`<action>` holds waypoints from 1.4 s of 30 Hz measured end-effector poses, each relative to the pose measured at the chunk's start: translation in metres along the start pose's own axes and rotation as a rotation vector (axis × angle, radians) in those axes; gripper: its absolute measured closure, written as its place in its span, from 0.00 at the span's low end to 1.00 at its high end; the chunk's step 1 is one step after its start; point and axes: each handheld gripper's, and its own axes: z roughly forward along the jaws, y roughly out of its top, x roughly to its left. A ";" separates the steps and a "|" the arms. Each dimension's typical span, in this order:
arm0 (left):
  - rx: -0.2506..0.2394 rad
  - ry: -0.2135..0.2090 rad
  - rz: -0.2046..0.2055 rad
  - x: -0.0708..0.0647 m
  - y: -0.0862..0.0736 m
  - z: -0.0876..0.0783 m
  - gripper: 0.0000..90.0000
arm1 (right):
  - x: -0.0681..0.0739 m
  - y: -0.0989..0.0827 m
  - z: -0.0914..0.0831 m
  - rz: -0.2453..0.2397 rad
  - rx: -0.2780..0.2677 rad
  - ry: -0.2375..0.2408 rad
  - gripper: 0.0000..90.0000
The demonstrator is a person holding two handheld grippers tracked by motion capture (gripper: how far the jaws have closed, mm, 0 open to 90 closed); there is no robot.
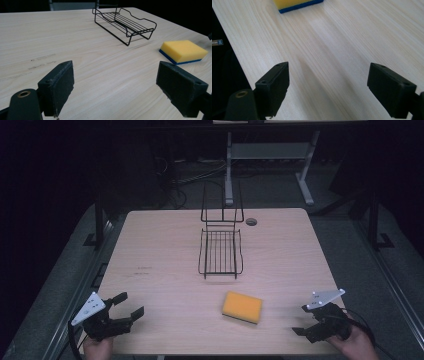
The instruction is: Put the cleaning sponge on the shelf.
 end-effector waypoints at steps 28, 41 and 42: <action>0.000 -0.007 0.006 -0.002 0.000 0.000 0.16 | 0.014 0.033 0.007 -0.094 0.035 0.025 0.19; -0.006 -0.006 -0.001 -0.001 -0.001 -0.001 0.16 | 0.017 0.043 0.010 -0.125 0.050 0.042 0.19; -0.005 -0.006 -0.001 -0.001 -0.001 -0.001 0.16 | 0.018 0.045 0.010 -0.131 0.053 0.043 0.19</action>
